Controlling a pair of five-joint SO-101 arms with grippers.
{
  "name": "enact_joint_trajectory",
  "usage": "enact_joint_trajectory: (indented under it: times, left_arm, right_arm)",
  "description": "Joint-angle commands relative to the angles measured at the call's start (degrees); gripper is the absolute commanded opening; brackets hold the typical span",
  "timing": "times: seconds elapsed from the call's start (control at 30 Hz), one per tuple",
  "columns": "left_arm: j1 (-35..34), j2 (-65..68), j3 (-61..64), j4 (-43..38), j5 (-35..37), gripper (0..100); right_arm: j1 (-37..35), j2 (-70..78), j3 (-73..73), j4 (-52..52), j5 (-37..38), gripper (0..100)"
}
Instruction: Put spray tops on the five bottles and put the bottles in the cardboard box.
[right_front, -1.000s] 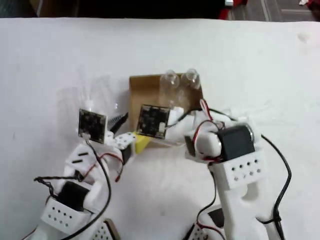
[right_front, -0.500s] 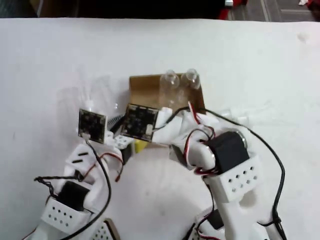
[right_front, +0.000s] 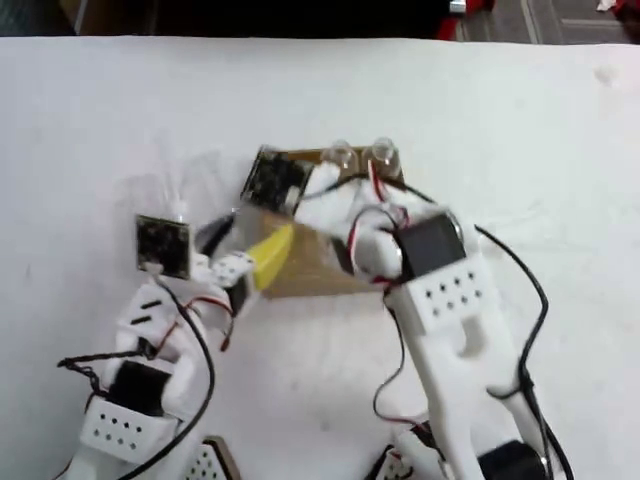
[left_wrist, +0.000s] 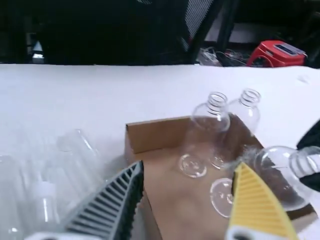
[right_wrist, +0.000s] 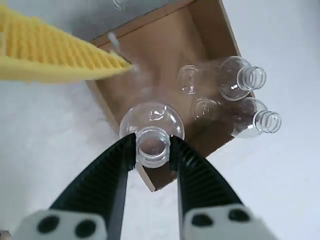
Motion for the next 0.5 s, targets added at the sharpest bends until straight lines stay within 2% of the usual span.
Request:
enact_joint_trajectory:
  times: [0.0, 0.23, 0.47]
  left_arm:
    - [-6.3, -1.1, -2.5, -3.7, 0.7, 28]
    - [-7.4, -1.1, -2.5, -3.7, 0.7, 28]
    - [-7.1, -1.1, -2.2, -3.7, 0.4, 28]
  right_arm:
    - [1.4, 3.6, -6.6, -3.7, -7.0, 1.6]
    - [1.7, 17.4, -17.2, -5.9, -19.2, 1.6]
    - [1.5, 31.3, -29.6, -5.8, -25.4, 1.6]
